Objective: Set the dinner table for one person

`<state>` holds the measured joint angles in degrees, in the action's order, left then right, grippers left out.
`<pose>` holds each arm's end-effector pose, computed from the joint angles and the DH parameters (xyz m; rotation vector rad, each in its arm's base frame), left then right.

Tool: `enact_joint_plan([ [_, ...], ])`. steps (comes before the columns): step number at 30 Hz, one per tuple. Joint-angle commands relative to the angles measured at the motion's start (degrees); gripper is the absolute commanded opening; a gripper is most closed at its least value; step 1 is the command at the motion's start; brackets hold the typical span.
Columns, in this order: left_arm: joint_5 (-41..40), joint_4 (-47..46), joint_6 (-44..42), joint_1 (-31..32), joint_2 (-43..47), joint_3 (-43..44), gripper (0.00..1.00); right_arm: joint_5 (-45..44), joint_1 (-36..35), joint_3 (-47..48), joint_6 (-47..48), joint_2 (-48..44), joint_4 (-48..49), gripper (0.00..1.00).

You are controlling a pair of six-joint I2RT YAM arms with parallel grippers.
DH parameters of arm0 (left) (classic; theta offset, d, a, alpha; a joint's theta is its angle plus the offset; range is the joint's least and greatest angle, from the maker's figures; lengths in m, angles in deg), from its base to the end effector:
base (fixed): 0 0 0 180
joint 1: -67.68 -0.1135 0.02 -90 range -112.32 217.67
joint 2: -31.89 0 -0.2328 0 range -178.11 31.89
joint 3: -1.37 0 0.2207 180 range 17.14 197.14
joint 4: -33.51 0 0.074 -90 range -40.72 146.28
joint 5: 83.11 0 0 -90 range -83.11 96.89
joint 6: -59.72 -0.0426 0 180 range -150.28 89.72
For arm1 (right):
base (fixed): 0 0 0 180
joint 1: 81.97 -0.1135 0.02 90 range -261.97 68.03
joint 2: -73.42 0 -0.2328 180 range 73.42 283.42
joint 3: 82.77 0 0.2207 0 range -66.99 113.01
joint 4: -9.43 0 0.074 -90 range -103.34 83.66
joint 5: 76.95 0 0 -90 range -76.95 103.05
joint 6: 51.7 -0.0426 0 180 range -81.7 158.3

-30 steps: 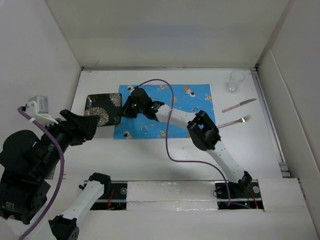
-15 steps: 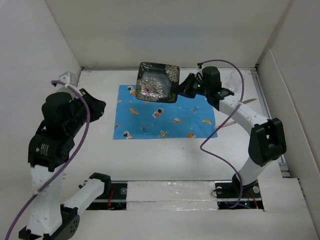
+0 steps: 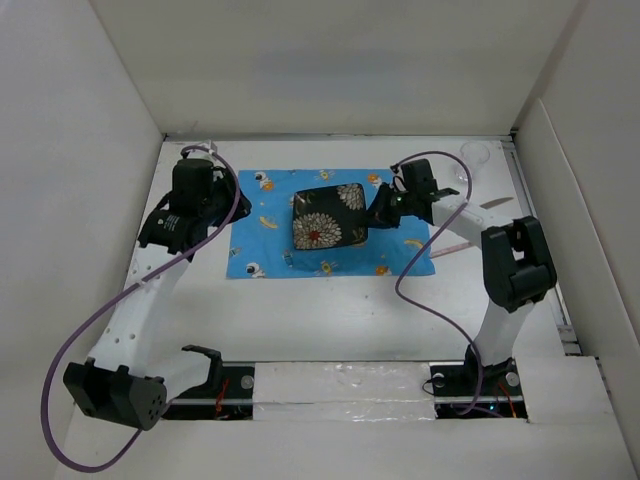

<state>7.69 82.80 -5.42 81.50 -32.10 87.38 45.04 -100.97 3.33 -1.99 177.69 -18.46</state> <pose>0.2195 -0.0546 0.3520 -0.1908 2.0660 -0.4325 0.3363 0.1397 0.1910 0.1784 2.5211 1.1265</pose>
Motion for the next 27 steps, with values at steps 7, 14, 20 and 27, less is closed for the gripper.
enact_joint_plan([
  [7,3.86,-7.85,0.63,0.24,2.55,-1.94,0.39,5.63,1.43,3.76,-3.04,2.51,14.41,0.0],
  [14,4.12,-8.2,1.06,0.24,2.55,-3.44,0.43,4.58,1.43,6.4,-1.28,8.31,9.95,0.0],
  [20,4.12,-9.61,1.15,0.24,2.46,-4.67,0.44,2.47,1.43,10.27,2.85,11.75,1.59,0.24],
  [27,3.16,-9.96,0.45,0.24,3.34,-5.72,0.44,-3.77,0.9,10.36,5.93,8.68,-5.1,0.55],
])
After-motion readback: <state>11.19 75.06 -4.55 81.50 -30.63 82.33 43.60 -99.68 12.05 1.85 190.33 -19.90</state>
